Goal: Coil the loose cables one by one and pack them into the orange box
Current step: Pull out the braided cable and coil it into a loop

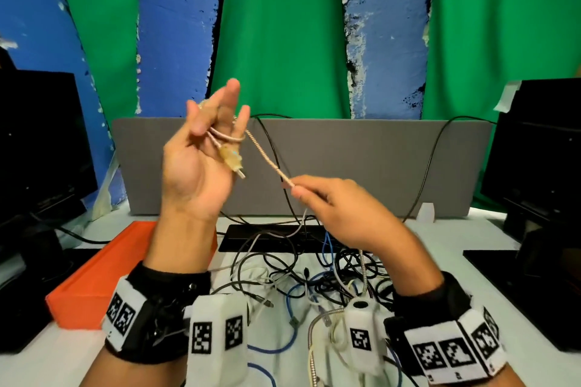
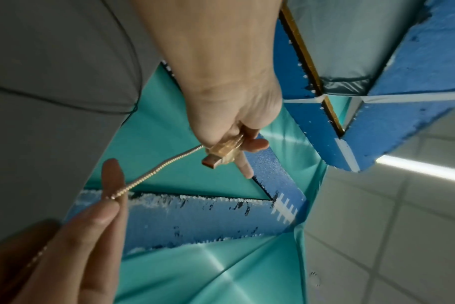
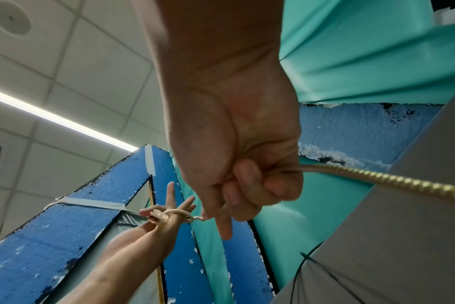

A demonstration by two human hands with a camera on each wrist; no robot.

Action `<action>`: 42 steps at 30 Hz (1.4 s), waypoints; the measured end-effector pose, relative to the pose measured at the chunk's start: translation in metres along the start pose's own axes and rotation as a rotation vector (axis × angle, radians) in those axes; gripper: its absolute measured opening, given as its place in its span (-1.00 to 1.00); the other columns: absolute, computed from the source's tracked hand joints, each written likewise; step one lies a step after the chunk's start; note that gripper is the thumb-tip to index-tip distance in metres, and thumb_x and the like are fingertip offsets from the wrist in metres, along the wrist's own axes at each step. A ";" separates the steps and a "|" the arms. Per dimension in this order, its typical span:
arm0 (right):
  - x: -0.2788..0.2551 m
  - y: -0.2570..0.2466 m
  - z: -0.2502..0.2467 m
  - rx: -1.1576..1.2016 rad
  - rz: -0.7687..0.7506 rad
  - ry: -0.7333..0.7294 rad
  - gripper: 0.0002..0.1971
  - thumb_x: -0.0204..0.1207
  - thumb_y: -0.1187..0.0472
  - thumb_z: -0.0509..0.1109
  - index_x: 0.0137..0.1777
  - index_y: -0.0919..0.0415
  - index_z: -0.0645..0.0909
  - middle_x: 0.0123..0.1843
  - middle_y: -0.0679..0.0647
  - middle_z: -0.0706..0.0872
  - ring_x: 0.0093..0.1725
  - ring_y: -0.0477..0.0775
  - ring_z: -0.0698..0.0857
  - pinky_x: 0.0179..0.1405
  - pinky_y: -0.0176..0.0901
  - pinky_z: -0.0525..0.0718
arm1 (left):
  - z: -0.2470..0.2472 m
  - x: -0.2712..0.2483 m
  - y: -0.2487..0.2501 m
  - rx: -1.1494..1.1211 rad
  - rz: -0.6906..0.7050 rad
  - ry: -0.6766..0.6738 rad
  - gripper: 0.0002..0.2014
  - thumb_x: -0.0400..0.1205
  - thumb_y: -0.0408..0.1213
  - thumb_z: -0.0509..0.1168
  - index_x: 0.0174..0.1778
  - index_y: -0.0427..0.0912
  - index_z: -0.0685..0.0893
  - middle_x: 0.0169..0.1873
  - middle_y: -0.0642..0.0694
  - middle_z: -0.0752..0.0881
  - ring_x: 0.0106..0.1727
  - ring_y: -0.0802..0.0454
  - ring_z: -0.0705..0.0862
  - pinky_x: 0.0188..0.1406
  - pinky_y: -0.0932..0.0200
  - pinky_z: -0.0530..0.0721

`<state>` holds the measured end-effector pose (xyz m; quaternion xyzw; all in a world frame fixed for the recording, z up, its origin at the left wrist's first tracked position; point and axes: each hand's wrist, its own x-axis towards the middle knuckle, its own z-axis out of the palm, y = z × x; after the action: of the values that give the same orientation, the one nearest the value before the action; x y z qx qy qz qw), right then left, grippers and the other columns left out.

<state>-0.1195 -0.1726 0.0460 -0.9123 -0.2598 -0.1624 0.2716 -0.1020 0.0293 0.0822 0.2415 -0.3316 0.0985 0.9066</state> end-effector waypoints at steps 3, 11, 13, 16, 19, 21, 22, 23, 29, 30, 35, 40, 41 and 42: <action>-0.004 -0.013 0.004 0.010 -0.026 -0.164 -0.63 0.79 -0.12 0.10 0.55 -0.31 0.43 -0.48 -0.54 0.54 -0.44 -0.37 0.48 -0.36 -0.33 0.33 | -0.002 0.002 0.002 0.333 0.077 0.042 -0.66 0.84 -0.26 -0.01 -0.02 -0.36 0.60 -0.13 -0.15 0.69 0.26 -0.15 0.75 0.35 -0.15 0.64; -0.014 -0.020 -0.017 0.029 -0.092 -0.046 -0.83 0.70 -0.01 0.33 0.16 -0.10 0.74 -0.19 -0.11 0.78 -0.26 -0.18 0.68 -0.20 -0.10 0.68 | -0.003 -0.011 -0.015 1.683 -0.088 -0.330 -0.72 0.83 -0.16 0.04 0.20 -0.18 0.62 -0.23 0.20 0.81 -0.47 0.07 0.77 -0.24 0.13 0.67; -0.013 -0.012 -0.026 0.062 -0.090 0.064 -0.87 0.67 -0.01 0.38 -0.04 -0.07 0.75 -0.32 -0.06 0.73 -0.35 -0.05 0.62 -0.27 0.04 0.64 | -0.002 -0.014 -0.016 1.618 -0.325 -0.433 -0.70 0.83 -0.14 0.04 0.13 -0.15 0.66 -0.33 0.09 0.81 -0.59 -0.01 0.64 -0.36 0.15 0.56; -0.011 0.001 -0.031 0.160 -0.087 0.166 -0.85 0.61 -0.01 0.46 -0.15 -0.02 0.75 -0.40 -0.06 0.69 -0.44 -0.13 0.47 -0.35 -0.05 0.50 | 0.004 -0.019 -0.017 1.214 -0.575 -0.534 -0.65 0.83 -0.19 0.03 0.01 -0.03 0.76 -0.51 -0.20 0.62 -0.66 0.08 0.33 -0.56 0.25 0.45; -0.008 0.009 -0.031 0.288 -0.091 0.232 -0.79 0.53 -0.05 0.52 -0.21 0.06 0.69 -0.40 -0.01 0.66 -0.39 -0.10 0.47 -0.34 -0.03 0.48 | 0.003 -0.020 -0.019 1.015 -0.612 -0.560 -0.63 0.80 -0.17 0.08 0.04 -0.36 0.71 -0.60 -0.16 0.37 -0.63 0.10 0.21 -0.67 0.31 0.30; -0.006 0.011 -0.029 0.326 -0.107 0.241 -0.76 0.53 -0.05 0.52 -0.19 0.09 0.66 -0.39 -0.04 0.60 -0.38 -0.12 0.46 -0.33 -0.06 0.47 | 0.001 -0.020 -0.022 0.880 -0.649 -0.549 -0.67 0.80 -0.20 0.10 -0.08 -0.37 0.62 -0.63 -0.11 0.34 -0.64 0.10 0.18 -0.71 0.30 0.26; -0.006 0.010 -0.029 0.344 -0.112 0.242 -0.77 0.56 -0.04 0.49 -0.18 0.10 0.64 -0.40 -0.07 0.58 -0.39 -0.14 0.45 -0.35 -0.12 0.45 | 0.000 -0.020 -0.022 0.798 -0.658 -0.527 -0.70 0.80 -0.21 0.10 -0.12 -0.32 0.58 -0.65 -0.07 0.34 -0.66 0.11 0.20 -0.72 0.29 0.28; -0.005 0.009 -0.028 0.363 -0.113 0.246 -0.79 0.60 -0.01 0.46 -0.16 0.09 0.63 -0.41 -0.10 0.55 -0.42 -0.16 0.43 -0.39 -0.19 0.42 | -0.001 -0.019 -0.022 0.717 -0.655 -0.495 -0.72 0.78 -0.21 0.10 -0.15 -0.28 0.55 -0.65 -0.04 0.36 -0.69 0.11 0.25 -0.70 0.28 0.35; -0.002 0.008 -0.021 0.490 -0.020 0.272 -0.74 0.79 0.02 0.18 0.10 -0.03 0.72 -0.49 -0.13 0.42 -0.60 -0.20 0.39 -0.57 -0.43 0.36 | 0.006 -0.016 -0.031 0.294 -0.554 -0.268 -0.68 0.76 -0.20 0.04 -0.10 -0.25 0.64 -0.73 0.07 0.37 -0.52 -0.01 0.75 -0.08 -0.02 0.79; -0.002 0.005 -0.020 0.488 -0.006 0.287 -0.71 0.79 -0.01 0.15 0.11 -0.11 0.73 -0.49 -0.13 0.45 -0.59 -0.21 0.40 -0.56 -0.46 0.33 | 0.008 -0.016 -0.032 0.268 -0.551 -0.257 -0.65 0.77 -0.20 0.04 -0.10 -0.26 0.69 -0.74 0.08 0.36 -0.62 0.05 0.67 -0.23 0.06 0.79; 0.001 -0.010 -0.004 0.487 -0.021 0.252 -0.63 0.81 -0.05 0.05 0.04 0.11 0.63 -0.49 -0.25 0.56 -0.53 -0.26 0.51 -0.54 -0.47 0.38 | 0.011 -0.013 -0.032 0.129 -0.659 -0.299 -0.62 0.80 -0.09 0.02 -0.22 -0.18 0.56 -0.77 0.08 0.29 -0.80 0.21 0.37 -0.65 0.27 0.44; 0.005 -0.013 0.006 0.550 -0.065 0.255 -0.61 0.82 -0.07 0.05 -0.19 0.08 0.49 -0.40 -0.09 0.58 -0.51 -0.20 0.45 -0.48 -0.38 0.34 | 0.013 -0.017 -0.030 0.117 -0.665 -0.325 -0.53 0.78 0.04 -0.04 -0.35 -0.13 0.48 -0.82 0.04 0.32 -0.67 0.06 0.62 -0.32 0.11 0.75; 0.005 -0.013 0.006 0.575 -0.064 0.261 -0.60 0.81 -0.09 0.05 -0.22 0.03 0.48 -0.44 -0.13 0.53 -0.52 -0.20 0.42 -0.48 -0.34 0.33 | 0.016 -0.019 -0.029 0.091 -0.649 -0.316 -0.55 0.76 0.02 -0.01 -0.34 -0.13 0.51 -0.80 0.04 0.37 -0.58 0.00 0.70 -0.12 0.01 0.80; 0.005 -0.012 0.006 0.613 -0.052 0.275 -0.59 0.81 -0.11 0.04 -0.23 0.00 0.49 -0.47 -0.15 0.48 -0.53 -0.21 0.39 -0.50 -0.33 0.32 | 0.019 -0.020 -0.031 0.062 -0.636 -0.304 -0.57 0.75 0.00 0.02 -0.31 -0.16 0.57 -0.78 0.04 0.41 -0.51 -0.02 0.74 0.04 -0.06 0.80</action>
<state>-0.1212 -0.1582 0.0488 -0.7509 -0.2806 -0.2051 0.5616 -0.1174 -0.0077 0.0703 0.3719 -0.3680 -0.2157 0.8245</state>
